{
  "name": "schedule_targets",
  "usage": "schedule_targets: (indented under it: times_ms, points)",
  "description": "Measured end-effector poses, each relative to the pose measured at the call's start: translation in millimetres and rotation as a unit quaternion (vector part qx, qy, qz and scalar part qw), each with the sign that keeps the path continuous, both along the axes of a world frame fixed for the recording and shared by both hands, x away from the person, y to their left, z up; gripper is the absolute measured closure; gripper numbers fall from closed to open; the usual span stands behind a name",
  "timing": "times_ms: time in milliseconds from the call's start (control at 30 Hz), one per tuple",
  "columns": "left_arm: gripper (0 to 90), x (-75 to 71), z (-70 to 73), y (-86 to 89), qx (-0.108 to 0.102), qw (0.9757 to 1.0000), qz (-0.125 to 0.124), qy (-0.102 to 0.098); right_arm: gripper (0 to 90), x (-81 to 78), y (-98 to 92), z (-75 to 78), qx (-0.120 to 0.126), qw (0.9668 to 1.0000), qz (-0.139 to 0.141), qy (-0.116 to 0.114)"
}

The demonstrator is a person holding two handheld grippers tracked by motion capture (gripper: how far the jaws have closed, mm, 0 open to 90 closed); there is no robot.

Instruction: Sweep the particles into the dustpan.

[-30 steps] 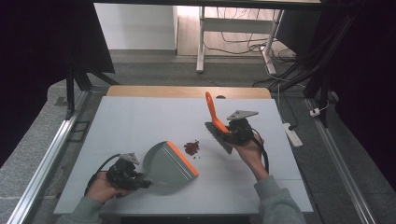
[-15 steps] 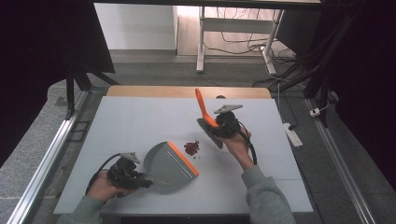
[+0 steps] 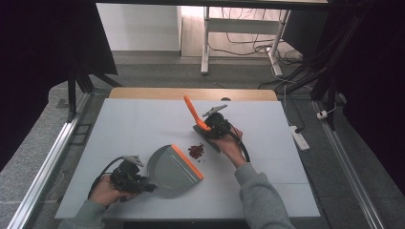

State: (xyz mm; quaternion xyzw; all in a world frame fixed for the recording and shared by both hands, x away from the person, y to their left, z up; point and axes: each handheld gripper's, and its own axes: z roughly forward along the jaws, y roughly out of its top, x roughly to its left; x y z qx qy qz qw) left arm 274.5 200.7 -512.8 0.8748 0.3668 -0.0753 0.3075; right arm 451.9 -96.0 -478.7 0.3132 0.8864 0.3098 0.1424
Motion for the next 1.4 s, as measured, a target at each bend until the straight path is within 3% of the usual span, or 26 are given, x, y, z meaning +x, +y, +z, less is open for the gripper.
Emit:
schedule_targets:
  times_ms: [233,500,1000,1033,1133,1333,1400]
  points:
    - [61.9,0.2,0.2,-0.4,0.0,1.0,0.0,0.0,70.6,-2.2,18.7,-4.3,-0.022,0.9993,0.023,0.019]
    - [61.9,0.7,0.0,-0.8,0.0,1.0,0.0,0.001,70.5,-15.5,31.6,-5.0,-0.043,0.9977,0.05,0.016]
    - [62.0,1.0,-0.4,-1.4,0.001,1.0,0.0,0.002,70.5,-61.8,53.1,-7.9,0.004,0.9955,0.091,0.026]
    - [62.0,1.1,-0.6,-1.5,0.002,1.0,0.0,0.003,70.5,-67.1,56.3,-6.9,0.023,0.9946,0.097,0.029]
    - [62.0,1.1,-0.7,-1.4,0.003,1.0,-0.001,0.003,70.5,-74.8,62.6,-4.0,0.045,0.992,0.112,0.039]
    - [62.0,1.1,-0.9,-1.3,0.003,1.0,0.0,0.002,70.5,-85.4,72.1,0.0,0.057,0.9877,0.139,0.042]
    - [62.0,1.0,-1.0,-1.2,0.003,1.0,-0.001,0.002,70.5,-85.0,67.2,6.9,0.07,0.9881,0.134,0.029]
